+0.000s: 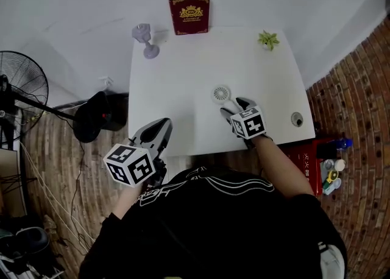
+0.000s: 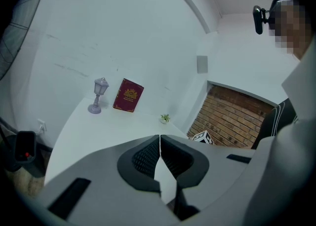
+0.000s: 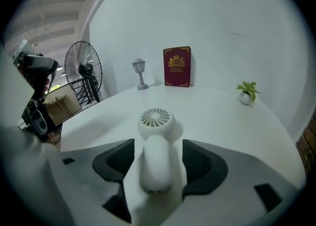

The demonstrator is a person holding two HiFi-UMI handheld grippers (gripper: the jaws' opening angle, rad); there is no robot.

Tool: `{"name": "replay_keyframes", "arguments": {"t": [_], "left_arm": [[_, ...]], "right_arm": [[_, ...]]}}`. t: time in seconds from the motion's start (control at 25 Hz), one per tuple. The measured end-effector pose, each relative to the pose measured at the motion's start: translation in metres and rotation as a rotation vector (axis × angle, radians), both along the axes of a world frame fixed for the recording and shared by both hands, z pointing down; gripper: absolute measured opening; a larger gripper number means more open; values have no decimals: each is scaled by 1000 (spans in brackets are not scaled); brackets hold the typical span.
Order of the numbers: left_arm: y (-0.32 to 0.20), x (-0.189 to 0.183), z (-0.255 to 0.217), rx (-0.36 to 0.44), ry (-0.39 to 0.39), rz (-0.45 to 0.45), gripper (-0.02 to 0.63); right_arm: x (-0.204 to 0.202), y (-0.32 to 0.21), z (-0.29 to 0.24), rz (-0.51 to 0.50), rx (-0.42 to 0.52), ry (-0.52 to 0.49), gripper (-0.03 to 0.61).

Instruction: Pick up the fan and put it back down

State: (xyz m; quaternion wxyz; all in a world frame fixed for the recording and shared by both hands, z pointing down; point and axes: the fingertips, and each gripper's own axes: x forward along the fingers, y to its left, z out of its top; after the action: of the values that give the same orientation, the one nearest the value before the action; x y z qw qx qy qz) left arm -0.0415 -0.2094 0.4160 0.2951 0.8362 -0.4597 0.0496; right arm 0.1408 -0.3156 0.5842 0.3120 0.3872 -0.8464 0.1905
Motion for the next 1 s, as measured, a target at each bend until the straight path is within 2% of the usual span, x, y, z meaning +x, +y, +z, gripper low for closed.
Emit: {"name": "replay_keyframes", "arguments": {"t": [0.16,0.28,0.48,0.68,0.8,1.0], "left_arm": [[6,1,-5,3,-6,26,32],[11,-1,-12,8,-11,41,33],[23,-7,-27,18,-14,67,32],[41,-17,-41,30,-11,88,32],[51,-21,-50,47,-12,105,32],[72,-20,-59,73,-13,161,32]], "right_arm": [[4,4,-27,48,32,-59,293],[-6,15,-63,57,78,-124,259],[-45,50,-134,-31,169,-259,164],[-75,90,-183,-78,183,-417,66],[-85,111,-199,-80,187,-465,1],[-103,151,-217,-139,205,-517,0]]}}
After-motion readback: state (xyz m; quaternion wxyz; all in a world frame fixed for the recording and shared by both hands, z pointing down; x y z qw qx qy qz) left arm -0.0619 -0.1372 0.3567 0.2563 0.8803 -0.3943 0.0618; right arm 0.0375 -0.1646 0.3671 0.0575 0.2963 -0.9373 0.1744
